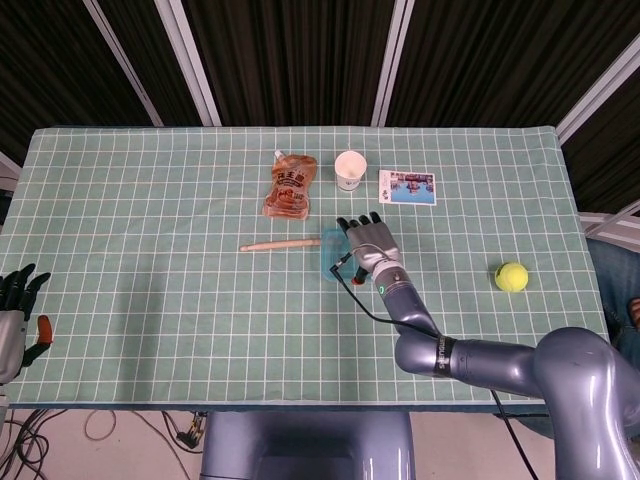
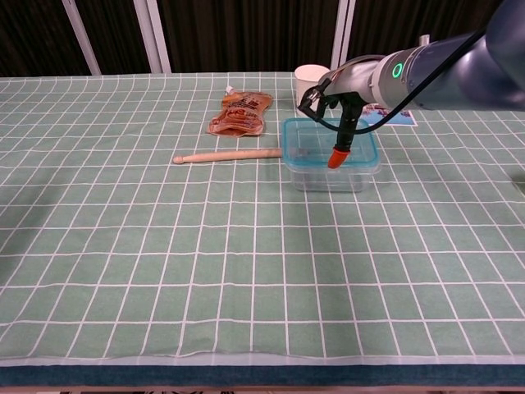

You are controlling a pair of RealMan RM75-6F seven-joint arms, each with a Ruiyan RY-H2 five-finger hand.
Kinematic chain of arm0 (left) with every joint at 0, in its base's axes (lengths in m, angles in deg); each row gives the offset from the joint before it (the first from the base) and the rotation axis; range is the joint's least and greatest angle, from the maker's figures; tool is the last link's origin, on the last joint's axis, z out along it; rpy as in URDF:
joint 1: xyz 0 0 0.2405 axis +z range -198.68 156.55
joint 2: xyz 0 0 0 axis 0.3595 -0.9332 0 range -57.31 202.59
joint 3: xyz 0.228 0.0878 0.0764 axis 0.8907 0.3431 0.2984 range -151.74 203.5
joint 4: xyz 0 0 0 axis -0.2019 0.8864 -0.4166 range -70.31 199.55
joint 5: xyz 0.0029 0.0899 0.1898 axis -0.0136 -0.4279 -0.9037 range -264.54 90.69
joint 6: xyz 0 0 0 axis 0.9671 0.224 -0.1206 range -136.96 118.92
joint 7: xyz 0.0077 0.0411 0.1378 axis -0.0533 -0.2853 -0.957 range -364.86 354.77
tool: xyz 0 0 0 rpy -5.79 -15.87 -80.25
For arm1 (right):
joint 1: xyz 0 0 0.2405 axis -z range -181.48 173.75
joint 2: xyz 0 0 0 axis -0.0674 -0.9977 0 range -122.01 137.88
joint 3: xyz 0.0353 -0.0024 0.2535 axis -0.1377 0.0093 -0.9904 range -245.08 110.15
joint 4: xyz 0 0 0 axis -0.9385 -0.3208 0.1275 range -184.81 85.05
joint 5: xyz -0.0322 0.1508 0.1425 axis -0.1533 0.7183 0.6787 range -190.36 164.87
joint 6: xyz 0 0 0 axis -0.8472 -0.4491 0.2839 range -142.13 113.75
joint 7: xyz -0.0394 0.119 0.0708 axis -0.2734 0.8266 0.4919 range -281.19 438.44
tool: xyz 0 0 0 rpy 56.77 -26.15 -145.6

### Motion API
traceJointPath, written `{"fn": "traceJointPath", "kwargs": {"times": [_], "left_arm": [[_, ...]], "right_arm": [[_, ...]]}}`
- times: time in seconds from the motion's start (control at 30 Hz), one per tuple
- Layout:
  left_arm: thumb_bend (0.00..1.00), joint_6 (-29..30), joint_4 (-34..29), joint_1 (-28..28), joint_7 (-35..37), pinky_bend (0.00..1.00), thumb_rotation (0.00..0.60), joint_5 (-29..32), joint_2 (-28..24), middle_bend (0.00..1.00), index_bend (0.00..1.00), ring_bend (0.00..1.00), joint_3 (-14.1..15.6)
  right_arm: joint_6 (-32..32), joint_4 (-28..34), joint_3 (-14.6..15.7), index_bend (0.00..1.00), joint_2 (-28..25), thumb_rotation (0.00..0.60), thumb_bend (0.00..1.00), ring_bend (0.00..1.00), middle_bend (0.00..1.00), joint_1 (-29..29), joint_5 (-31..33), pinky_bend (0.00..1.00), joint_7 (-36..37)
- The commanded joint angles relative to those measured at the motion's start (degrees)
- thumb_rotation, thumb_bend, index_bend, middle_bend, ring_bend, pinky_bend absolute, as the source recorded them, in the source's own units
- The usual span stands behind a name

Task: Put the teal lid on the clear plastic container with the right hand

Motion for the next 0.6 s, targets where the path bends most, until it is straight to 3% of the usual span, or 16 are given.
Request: {"fn": "traceJointPath", "kwargs": {"times": [0.03,0.6], "left_arm": [[0.66,0.0,-0.1,0.0,0.0,0.0,0.6,-0.1,0.0,0.0,0.11,0.0,0.0],[0.66,-0.1,0.1,0.0,0.0,0.0,0.6,-0.1,0.0,0.0,0.11,0.0,0.1]], "right_arm": [[-0.3,-0.1,-0.1,0.07,0.3,0.6,0.2,0.11,0.45,-0.1,0.5,0.0,-0.4],[0.2,-0.9,-0.8,0.07,0.8,0.6,0.21,0.11,0.45,0.4,0.6,0.0,-0.9]]}}
